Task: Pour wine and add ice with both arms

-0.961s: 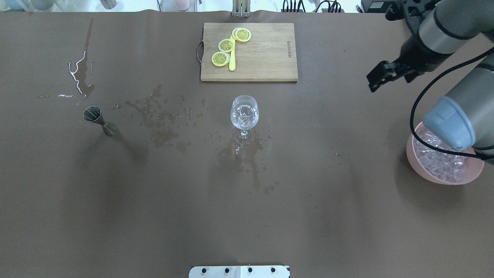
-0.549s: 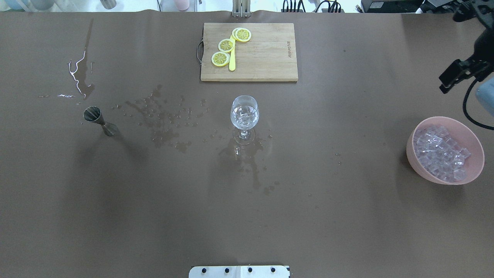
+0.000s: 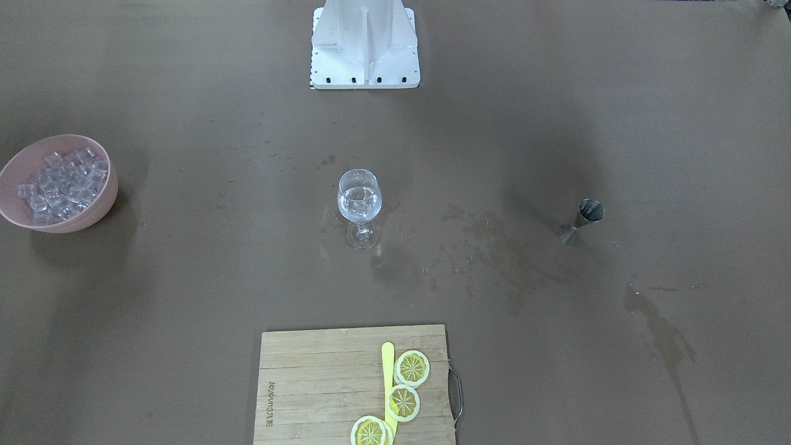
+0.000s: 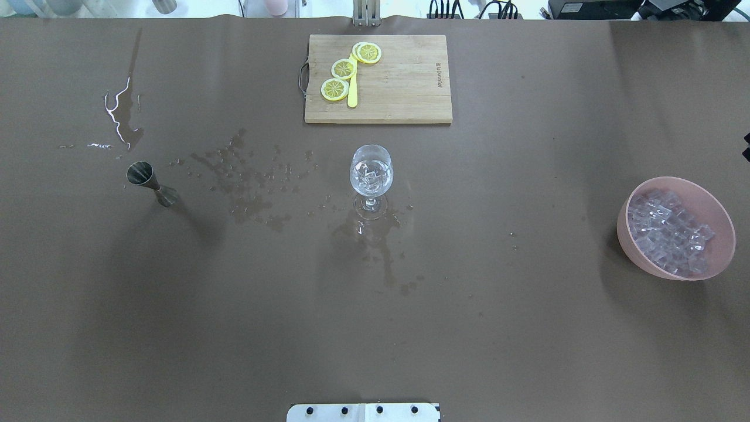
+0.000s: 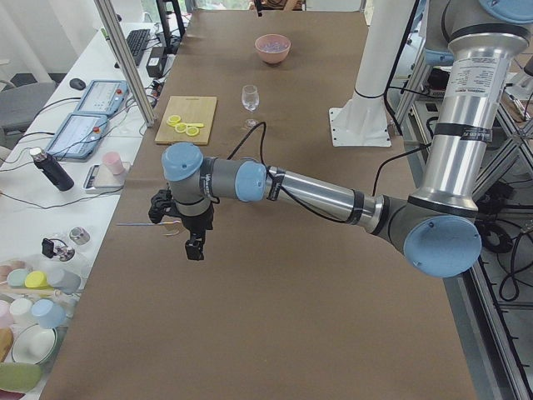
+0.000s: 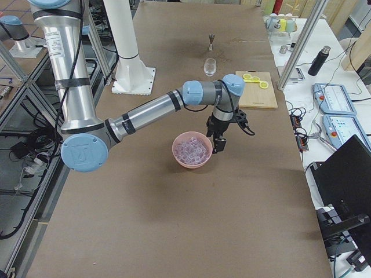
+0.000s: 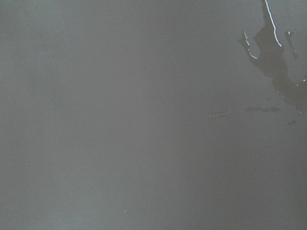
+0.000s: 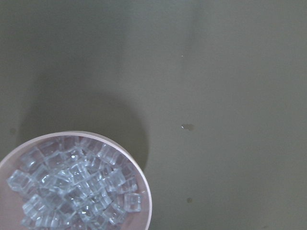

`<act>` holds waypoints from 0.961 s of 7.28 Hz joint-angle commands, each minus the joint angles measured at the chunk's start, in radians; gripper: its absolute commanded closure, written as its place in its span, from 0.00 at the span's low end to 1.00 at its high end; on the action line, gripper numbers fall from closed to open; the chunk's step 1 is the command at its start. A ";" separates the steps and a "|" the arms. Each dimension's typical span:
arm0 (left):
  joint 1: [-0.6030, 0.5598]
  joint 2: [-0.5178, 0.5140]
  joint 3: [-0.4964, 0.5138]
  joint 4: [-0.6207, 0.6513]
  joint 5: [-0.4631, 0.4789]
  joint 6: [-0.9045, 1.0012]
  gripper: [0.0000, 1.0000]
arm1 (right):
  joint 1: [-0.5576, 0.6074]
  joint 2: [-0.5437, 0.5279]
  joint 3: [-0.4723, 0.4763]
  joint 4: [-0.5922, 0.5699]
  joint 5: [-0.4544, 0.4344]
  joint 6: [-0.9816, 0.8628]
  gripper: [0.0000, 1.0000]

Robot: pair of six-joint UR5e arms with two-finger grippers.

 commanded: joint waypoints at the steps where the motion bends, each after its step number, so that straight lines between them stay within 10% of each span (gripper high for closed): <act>1: -0.027 0.080 0.030 -0.013 -0.003 0.080 0.02 | 0.081 -0.005 -0.122 0.001 0.009 -0.001 0.00; 4: -0.028 0.068 0.082 -0.015 -0.003 0.085 0.02 | 0.184 -0.114 -0.321 0.370 0.042 -0.005 0.00; 7: -0.027 0.060 0.162 -0.061 -0.001 0.074 0.02 | 0.263 -0.136 -0.317 0.378 0.179 -0.004 0.00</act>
